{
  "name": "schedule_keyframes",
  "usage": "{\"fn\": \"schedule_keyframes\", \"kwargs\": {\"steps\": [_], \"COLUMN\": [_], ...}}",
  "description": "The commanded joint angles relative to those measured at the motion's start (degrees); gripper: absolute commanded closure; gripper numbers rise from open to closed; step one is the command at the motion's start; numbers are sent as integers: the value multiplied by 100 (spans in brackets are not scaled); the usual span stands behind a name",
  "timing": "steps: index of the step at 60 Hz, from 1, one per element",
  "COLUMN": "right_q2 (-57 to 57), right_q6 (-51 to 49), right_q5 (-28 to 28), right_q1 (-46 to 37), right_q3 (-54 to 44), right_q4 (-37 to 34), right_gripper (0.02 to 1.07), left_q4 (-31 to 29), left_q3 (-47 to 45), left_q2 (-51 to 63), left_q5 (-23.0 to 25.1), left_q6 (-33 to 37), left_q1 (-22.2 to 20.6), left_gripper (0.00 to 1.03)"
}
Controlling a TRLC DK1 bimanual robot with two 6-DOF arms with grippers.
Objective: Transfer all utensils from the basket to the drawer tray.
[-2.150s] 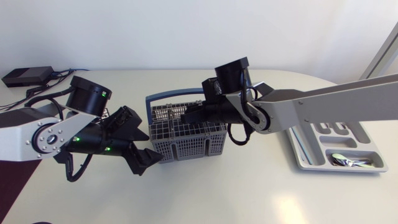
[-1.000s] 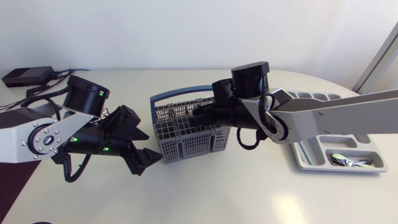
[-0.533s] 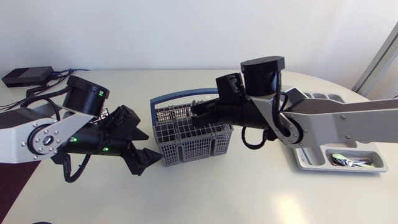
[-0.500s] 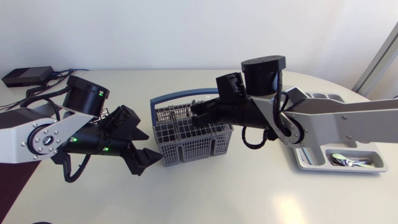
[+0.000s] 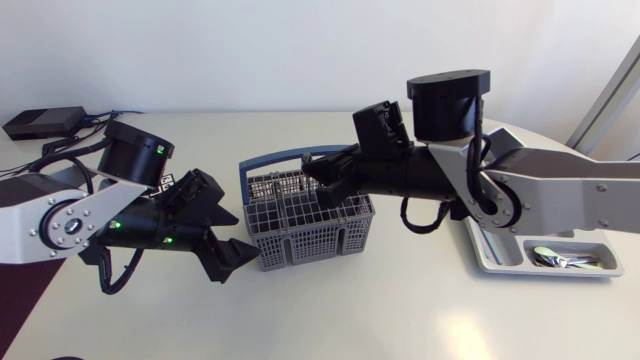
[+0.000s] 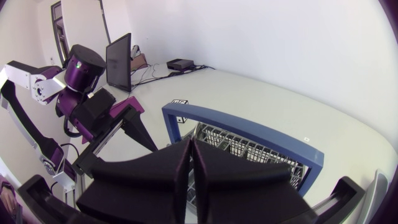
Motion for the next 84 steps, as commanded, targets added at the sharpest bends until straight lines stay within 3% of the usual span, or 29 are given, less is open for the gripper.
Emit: {"fn": "schedule_keyframes", "kwargs": {"steps": [1,18,41,53,72,84], "right_q2": [-125,-511,-845,-1487,-1891,-1997], "right_q6": [-162,-338,664,392,-1366,-2807], "right_q5": [-244,-719,-2011,-1879,-1149,-815], "right_q1": [19,-288,-1220,-1905,-3690,-5307], "right_q3": [89,176,686,906,976,282], "right_q4": [-163,-541,-1305,-2343,-4276,-4628], "right_gripper": [101,101,101,101,101,101], "left_q4": [-61,-69,-184,-245,-342,-430], "left_q3": [-109,-117,-47,14,146,181], "left_q2": [-62,-71,-132,-194,-203,-229], "left_q5": [73,73,73,73,73,64], "left_q6": [-90,-72,-81,-90,-134,-160], "left_q1": [-41,-50,-59,-59,-147,-173], "left_gripper": [6,6,6,6,5,5]}}
